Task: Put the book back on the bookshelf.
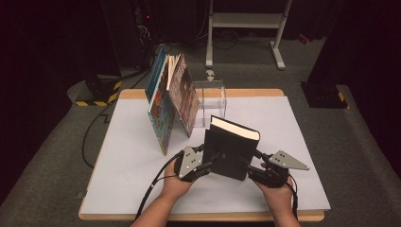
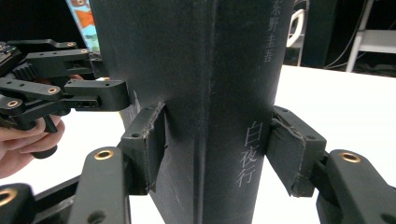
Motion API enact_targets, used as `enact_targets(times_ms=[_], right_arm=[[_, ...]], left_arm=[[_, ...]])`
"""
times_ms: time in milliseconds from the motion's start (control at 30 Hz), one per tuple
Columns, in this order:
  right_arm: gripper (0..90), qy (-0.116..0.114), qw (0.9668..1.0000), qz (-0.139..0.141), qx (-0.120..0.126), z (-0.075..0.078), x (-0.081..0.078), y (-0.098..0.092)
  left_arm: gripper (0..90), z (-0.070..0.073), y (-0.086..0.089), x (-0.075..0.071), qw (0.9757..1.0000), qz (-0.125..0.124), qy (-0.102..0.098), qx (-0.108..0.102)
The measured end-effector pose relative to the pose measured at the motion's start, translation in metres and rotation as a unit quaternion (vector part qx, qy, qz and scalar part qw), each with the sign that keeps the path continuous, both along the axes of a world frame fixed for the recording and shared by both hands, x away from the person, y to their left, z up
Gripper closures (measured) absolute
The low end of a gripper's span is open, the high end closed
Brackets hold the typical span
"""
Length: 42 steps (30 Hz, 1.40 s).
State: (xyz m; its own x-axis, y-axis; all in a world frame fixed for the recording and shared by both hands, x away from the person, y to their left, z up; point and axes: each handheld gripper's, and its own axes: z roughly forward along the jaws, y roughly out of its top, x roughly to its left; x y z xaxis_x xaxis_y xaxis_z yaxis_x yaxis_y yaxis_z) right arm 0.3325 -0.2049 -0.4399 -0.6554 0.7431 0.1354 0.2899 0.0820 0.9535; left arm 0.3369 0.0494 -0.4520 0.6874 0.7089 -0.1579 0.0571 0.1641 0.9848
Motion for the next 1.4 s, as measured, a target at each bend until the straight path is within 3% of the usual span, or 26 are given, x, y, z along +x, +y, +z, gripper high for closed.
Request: enact_targets(times_ms=[233,633,867,1267,1400], right_arm=[[39.2,-0.002,0.9999,-0.008,-0.009,-0.002,0.009,-0.002],[37.9,-0.011,0.9997,-0.004,-0.022,-0.008,0.0,-0.002],[37.5,-0.022,0.9994,-0.002,-0.027,-0.01,-0.004,-0.001],[36.0,-0.027,0.9995,0.01,-0.015,-0.012,-0.005,-0.002],[34.3,-0.034,0.9992,0.017,-0.012,-0.014,-0.004,-0.001]], left_arm=[[50.8,-0.005,-0.003,0.008,1.0,0.003,-0.003,0.0],[50.7,-0.013,-0.002,-0.001,1.0,-0.002,-0.006,0.004],[50.0,-0.016,0.0,-0.002,1.0,-0.005,0.003,-0.002],[51.2,-0.018,0.009,-0.005,0.9995,-0.013,0.022,-0.017],[50.2,-0.018,0.015,-0.009,0.9995,-0.017,0.023,-0.01]])
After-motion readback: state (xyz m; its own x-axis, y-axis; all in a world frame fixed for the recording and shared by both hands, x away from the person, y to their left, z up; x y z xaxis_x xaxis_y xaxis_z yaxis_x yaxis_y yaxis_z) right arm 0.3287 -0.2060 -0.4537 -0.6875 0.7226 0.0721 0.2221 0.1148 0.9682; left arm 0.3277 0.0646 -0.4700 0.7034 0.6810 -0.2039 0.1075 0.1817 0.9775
